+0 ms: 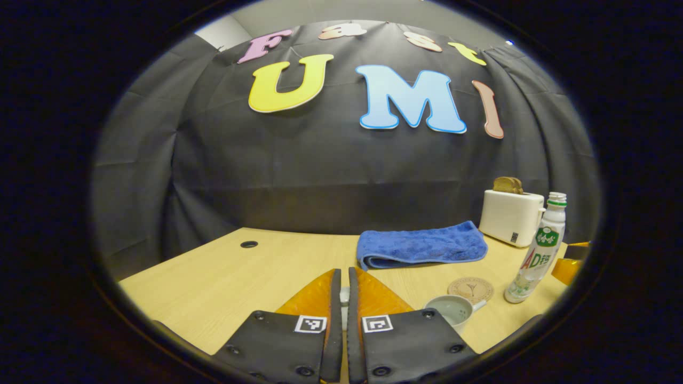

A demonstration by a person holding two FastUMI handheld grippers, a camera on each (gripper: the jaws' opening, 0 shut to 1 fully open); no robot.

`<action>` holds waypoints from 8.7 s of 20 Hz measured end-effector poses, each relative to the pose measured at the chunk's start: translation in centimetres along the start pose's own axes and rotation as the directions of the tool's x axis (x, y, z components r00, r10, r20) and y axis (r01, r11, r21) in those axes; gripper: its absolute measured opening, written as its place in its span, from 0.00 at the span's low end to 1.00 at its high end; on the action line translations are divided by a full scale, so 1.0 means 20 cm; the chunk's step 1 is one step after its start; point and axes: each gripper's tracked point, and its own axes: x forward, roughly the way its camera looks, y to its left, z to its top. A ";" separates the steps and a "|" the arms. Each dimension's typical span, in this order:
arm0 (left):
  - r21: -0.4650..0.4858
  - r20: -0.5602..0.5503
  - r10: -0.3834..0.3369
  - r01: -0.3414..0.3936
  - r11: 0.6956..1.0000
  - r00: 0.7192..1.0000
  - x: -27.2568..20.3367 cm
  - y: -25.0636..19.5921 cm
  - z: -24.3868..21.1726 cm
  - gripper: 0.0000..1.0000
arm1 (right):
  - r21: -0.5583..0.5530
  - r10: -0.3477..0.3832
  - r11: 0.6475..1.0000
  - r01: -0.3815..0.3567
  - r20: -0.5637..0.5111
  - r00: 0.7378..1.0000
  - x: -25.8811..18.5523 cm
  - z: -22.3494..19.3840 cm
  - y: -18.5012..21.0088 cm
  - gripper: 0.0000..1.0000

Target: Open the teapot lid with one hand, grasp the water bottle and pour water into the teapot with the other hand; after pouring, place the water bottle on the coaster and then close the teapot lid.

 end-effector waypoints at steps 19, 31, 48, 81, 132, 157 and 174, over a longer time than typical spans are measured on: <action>-0.035 -0.054 0.002 -0.004 0.999 0.999 0.01 0.04 -0.10 0.10 | -0.069 0.071 0.995 -0.073 -0.031 0.997 0.22 -0.03 0.04 0.77; -0.058 -0.052 -0.014 0.011 0.998 0.999 0.00 0.03 -0.11 0.14 | -0.179 -0.065 0.983 0.048 -0.091 0.994 0.18 -0.02 0.02 0.75; -0.046 -0.044 0.031 -0.033 0.998 0.999 0.00 0.19 -0.10 0.14 | -0.767 -0.116 0.640 0.057 -0.022 0.993 0.20 0.10 0.21 0.75; -0.131 -0.078 0.107 -0.116 0.985 0.991 0.00 0.37 -0.15 0.14 | -0.975 -0.064 -0.110 0.191 0.199 0.978 0.28 0.22 0.34 0.75; -0.133 -0.104 0.098 -0.111 0.985 0.990 0.06 0.35 -0.20 0.14 | -0.897 0.022 -0.369 0.241 0.251 0.968 0.33 0.35 0.36 0.75; -0.128 -0.121 0.096 -0.111 0.986 0.988 0.07 0.35 -0.23 0.14 | -0.798 0.099 -0.522 0.301 0.293 0.951 0.32 0.40 0.44 0.75; -0.139 -0.113 0.054 -0.070 0.988 0.992 0.07 0.33 -0.22 0.14 | -0.926 -0.074 0.349 0.143 0.125 0.989 0.29 0.16 0.31 0.75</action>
